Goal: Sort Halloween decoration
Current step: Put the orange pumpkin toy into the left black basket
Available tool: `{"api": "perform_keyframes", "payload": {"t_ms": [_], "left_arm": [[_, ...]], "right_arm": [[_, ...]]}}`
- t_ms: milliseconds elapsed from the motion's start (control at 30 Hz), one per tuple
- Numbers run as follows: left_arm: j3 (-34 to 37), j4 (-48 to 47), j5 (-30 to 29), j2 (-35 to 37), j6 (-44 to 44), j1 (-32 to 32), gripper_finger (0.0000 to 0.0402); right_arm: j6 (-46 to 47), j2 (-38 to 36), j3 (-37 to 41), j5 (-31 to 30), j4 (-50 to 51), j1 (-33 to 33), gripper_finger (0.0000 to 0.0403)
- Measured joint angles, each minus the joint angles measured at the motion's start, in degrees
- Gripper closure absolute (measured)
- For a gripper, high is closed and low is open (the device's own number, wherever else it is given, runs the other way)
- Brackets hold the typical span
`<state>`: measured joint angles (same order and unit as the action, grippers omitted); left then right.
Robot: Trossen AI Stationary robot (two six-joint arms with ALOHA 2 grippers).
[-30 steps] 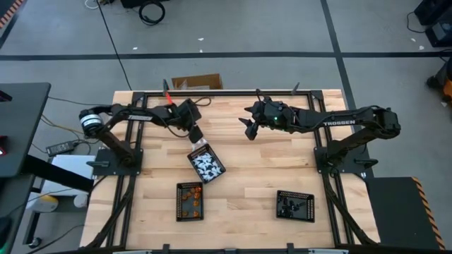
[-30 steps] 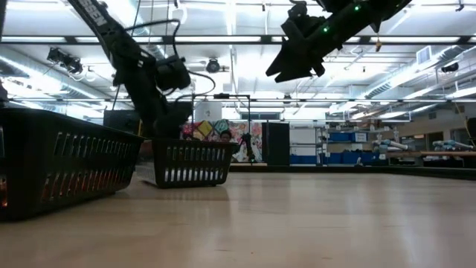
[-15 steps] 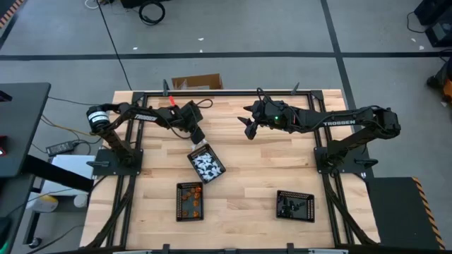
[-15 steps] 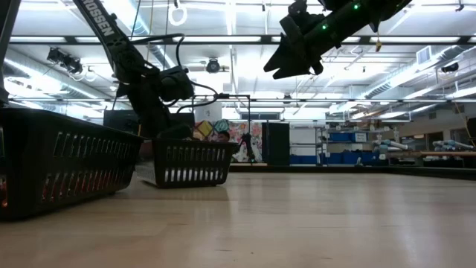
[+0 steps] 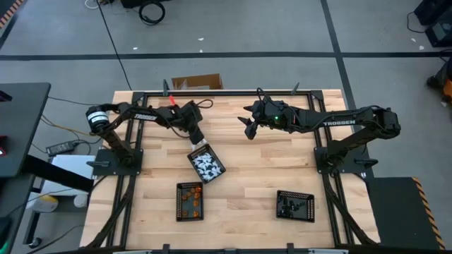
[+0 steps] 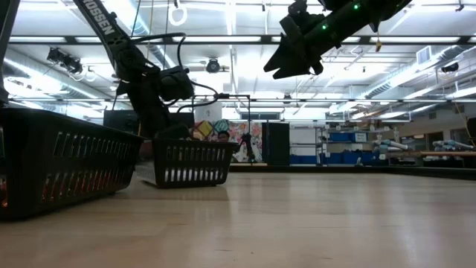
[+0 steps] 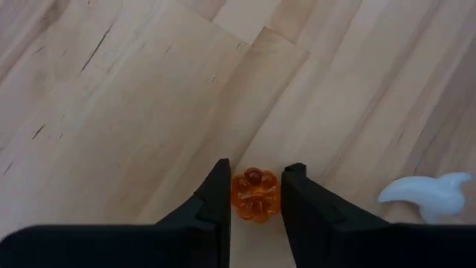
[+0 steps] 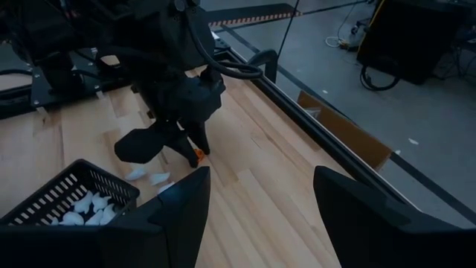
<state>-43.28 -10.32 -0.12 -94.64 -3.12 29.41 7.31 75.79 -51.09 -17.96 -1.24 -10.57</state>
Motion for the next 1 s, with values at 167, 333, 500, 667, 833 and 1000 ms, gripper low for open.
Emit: {"api": "perform_keyframes", "payload": {"t_ms": [167,333,500,667,833,1000], "left_arm": [[-3.1,-5.7,0.0,-0.3,1.3,0.0,0.0299],[-7.8,-12.2,0.0,-0.3,3.0,0.0,0.0300],[-13.2,-19.9,1.4,-0.3,4.6,-0.1,0.0300],[-18.6,-29.2,8.2,0.3,5.0,-0.3,0.0300],[-20.4,-38.5,15.4,4.8,5.4,-2.2,0.0300],[-20.9,-43.7,24.3,12.4,2.2,-6.7,0.0300]], "right_arm": [[0.0,0.0,0.0,0.0,0.0,0.0,0.0158],[-0.4,0.0,0.0,0.0,0.1,0.0,0.0158],[-0.8,0.0,0.0,0.0,0.6,0.0,0.0158],[-0.9,0.0,0.0,-0.4,2.0,0.0,0.0158],[-1.1,0.0,0.0,-0.5,2.4,-0.1,0.0158],[-1.4,0.0,0.0,-0.6,2.2,-0.8,0.0158]]}}
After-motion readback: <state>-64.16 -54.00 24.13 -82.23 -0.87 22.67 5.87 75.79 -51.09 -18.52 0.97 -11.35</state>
